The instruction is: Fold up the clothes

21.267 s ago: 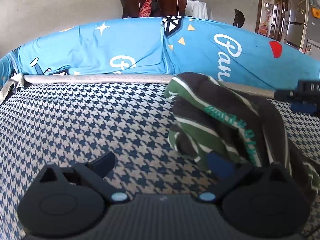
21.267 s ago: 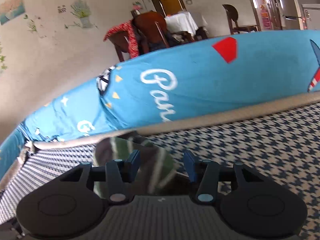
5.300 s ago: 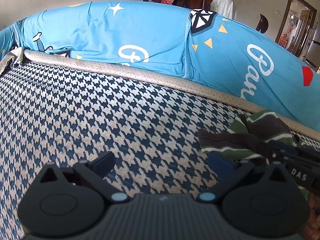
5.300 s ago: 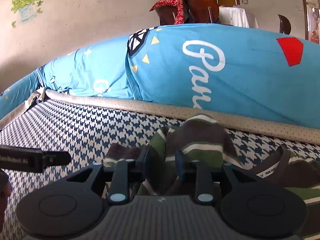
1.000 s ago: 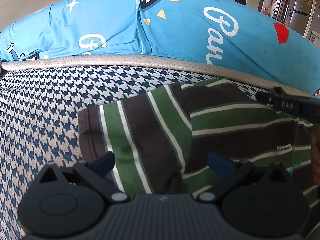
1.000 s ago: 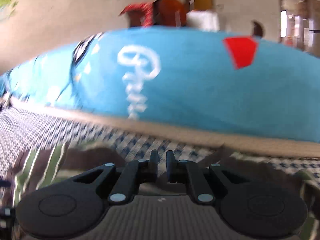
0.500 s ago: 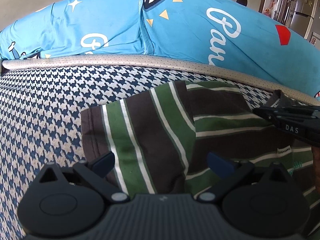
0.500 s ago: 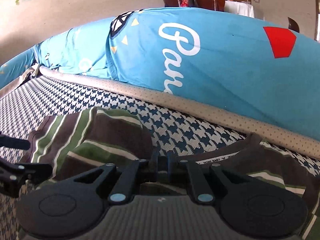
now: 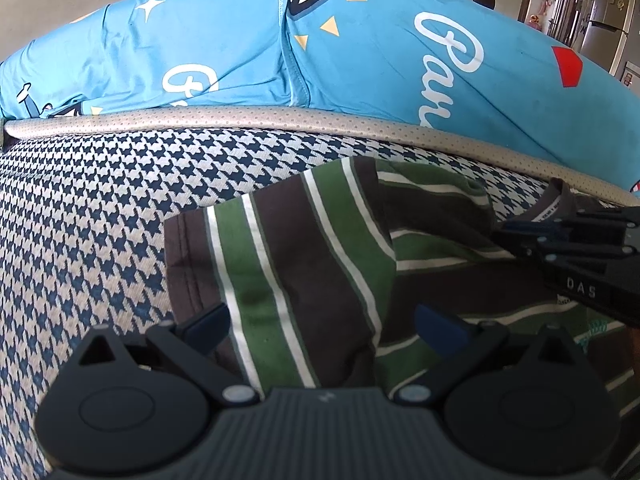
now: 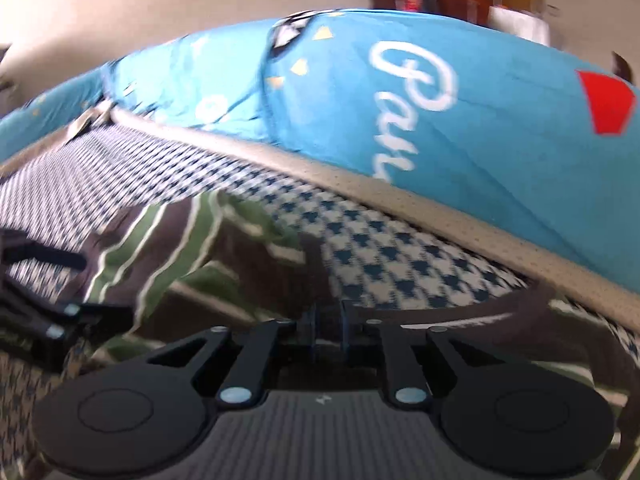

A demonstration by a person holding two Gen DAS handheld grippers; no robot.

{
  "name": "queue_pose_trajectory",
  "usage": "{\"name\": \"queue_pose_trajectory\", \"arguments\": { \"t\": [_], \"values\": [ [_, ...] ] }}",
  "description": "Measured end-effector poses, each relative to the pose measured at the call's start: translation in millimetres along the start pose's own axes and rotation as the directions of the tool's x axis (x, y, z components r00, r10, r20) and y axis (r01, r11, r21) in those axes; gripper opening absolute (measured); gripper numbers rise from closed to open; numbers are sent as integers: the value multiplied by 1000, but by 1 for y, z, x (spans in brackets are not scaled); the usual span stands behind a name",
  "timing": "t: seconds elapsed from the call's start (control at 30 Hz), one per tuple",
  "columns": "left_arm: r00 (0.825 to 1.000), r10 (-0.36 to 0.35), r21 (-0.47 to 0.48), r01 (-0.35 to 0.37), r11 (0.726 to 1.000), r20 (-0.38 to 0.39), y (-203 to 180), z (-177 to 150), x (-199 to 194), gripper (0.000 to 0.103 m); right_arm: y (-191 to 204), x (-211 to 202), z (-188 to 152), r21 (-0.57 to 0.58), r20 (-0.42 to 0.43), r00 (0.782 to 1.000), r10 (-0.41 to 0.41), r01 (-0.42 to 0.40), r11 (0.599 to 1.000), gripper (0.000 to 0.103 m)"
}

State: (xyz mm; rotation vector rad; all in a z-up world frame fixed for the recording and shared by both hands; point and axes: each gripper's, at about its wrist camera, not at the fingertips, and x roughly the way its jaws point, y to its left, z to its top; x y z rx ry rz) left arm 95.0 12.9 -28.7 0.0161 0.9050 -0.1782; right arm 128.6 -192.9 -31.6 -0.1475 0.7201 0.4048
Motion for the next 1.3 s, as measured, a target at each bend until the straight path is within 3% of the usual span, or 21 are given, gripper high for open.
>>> {"name": "queue_pose_trajectory", "arguments": {
  "t": [0.23, 0.4, 0.57, 0.63, 0.7, 0.77, 0.83, 1.0, 1.03, 1.07, 1.13, 1.23, 1.3],
  "values": [
    [1000, -1, 0, 1, 1000, -7, 0, -2, 1, 103, 7, 4, 2, -12, 18, 1000, -25, 26, 1000, 17],
    [1000, -2, 4, 2, 1000, -7, 0, -3, 1, 103, 6, 9, 3, 22, 47, 997, -63, 62, 998, 43],
    [1000, 8, 14, -7, 1000, -17, -1, -5, 3, 103, 7, 12, 5, 52, 79, 995, -58, 54, 997, 44],
    [1000, 15, 19, -15, 1000, -21, -1, -5, 4, 103, 8, 13, 6, 62, 91, 994, -59, 54, 997, 34],
    [999, 24, 21, -24, 999, -24, -1, -6, 6, 103, 9, 14, 7, 71, 104, 993, -60, 53, 996, 13],
    [999, 37, 21, -37, 999, -31, 0, -6, 7, 103, 8, 12, 10, 87, 135, 988, -76, 65, 994, 9],
    [998, 53, 21, -52, 998, -40, 1, -7, 9, 103, 7, 0, 18, 117, 215, 964, -159, 136, 984, 9],
    [993, 109, 50, -107, 993, -44, 1, -11, 12, 103, 16, -9, 30, 131, 328, 871, -366, 341, 931, 7],
    [992, 117, 55, -114, 992, -45, 1, -12, 12, 103, 19, -9, 31, 131, 345, 848, -403, 382, 915, 9],
    [991, 124, 60, -121, 991, -42, 1, -13, 12, 103, 16, -9, 33, 154, 333, 845, -418, 389, 908, 16],
    [988, 152, 74, -149, 986, -34, 1, -12, 12, 103, 6, -8, 36, 228, 274, 867, -417, 363, 903, 31],
    [981, 194, 96, -191, 977, -21, 0, -12, 11, 103, -6, -12, 36, 313, 230, 907, -354, 275, 909, 33],
    [977, 214, 98, -212, 972, -17, 1, -11, 10, 103, -4, -18, 37, 329, 225, 918, -327, 245, 912, 33]
  ]
}}
